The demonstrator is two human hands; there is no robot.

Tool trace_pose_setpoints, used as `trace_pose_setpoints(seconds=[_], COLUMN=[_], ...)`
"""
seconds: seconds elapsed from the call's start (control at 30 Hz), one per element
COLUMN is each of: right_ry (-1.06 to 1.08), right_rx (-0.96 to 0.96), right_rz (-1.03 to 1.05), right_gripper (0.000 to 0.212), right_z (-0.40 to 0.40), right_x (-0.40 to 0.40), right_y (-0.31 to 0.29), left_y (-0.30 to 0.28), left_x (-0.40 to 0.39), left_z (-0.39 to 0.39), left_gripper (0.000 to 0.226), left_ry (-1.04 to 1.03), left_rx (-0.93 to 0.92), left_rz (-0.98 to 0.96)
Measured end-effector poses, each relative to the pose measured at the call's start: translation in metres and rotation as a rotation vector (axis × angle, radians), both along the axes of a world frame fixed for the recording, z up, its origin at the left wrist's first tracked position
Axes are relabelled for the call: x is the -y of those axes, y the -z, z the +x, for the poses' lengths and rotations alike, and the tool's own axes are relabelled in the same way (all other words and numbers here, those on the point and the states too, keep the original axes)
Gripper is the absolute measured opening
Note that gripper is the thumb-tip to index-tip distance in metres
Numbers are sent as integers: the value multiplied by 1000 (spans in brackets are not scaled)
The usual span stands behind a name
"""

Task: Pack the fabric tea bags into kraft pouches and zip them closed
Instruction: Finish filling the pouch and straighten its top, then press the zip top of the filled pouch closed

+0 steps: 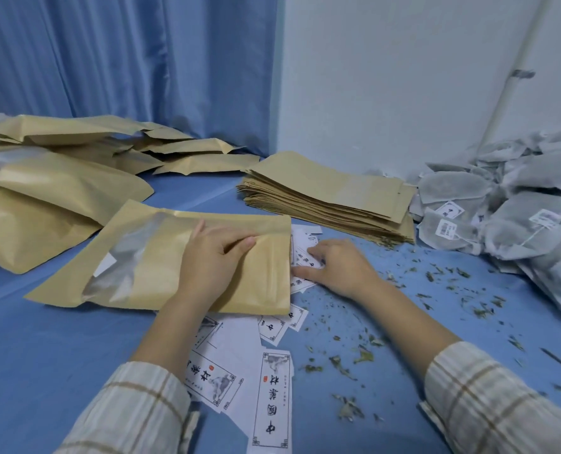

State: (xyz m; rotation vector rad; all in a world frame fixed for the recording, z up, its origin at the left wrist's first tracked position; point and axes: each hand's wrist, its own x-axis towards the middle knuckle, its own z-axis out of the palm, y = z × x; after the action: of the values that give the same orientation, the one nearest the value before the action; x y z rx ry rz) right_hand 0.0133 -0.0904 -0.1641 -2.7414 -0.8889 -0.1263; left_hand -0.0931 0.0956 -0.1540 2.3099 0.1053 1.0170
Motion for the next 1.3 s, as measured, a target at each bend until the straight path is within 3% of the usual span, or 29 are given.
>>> trace_pose_setpoints(seconds=[0.23, 0.33, 0.4, 0.47, 0.6, 0.73, 0.87, 1.0, 1.13, 1.17, 1.2, 1.3], right_ry=[221, 122, -75, -226, -287, -244, -304, -217, -29, 16, 57, -33], right_rx=[-278, -546, -718, -786, -737, -553, -385, -316, -333, -393, -478, -441], right_rz=[595, 873, 859, 681, 557, 618, 351, 446, 559, 676, 846, 836], right_gripper=[16, 12, 22, 26, 14, 24, 17, 40, 38, 40, 42, 30], right_z=[0, 2, 0, -7, -25, -36, -37, -25, -14, -16, -16, -25], right_x=[5, 20, 30, 31, 3, -24, -25, -22, -22, -24, -22, -12], right_y=[-4, -15, -23, -31, -36, -37, -37, -36, -42, -45, -45, -50], left_y=[-2, -4, -6, -8, -13, -19, -22, -26, -25, -22, -20, -16], left_x=[-2, -2, -2, -1, 10, 23, 26, 28, 35, 37, 40, 45], left_z=[2, 1, 0, -2, -6, -8, -9, -13, -16, -16, -15, -14], left_gripper=[14, 13, 13, 13, 15, 17, 26, 63, 91, 98, 100, 81], left_ry=[-29, -49, -48, -12, 198, 357, 337, 341, 392, 375, 348, 284], left_rx=[33, 50, 64, 78, 57, 18, -46, -90, -199, -213, -198, -53], left_rz=[-69, -118, -143, -166, -219, -206, -120, -10, 182, 262, 324, 350])
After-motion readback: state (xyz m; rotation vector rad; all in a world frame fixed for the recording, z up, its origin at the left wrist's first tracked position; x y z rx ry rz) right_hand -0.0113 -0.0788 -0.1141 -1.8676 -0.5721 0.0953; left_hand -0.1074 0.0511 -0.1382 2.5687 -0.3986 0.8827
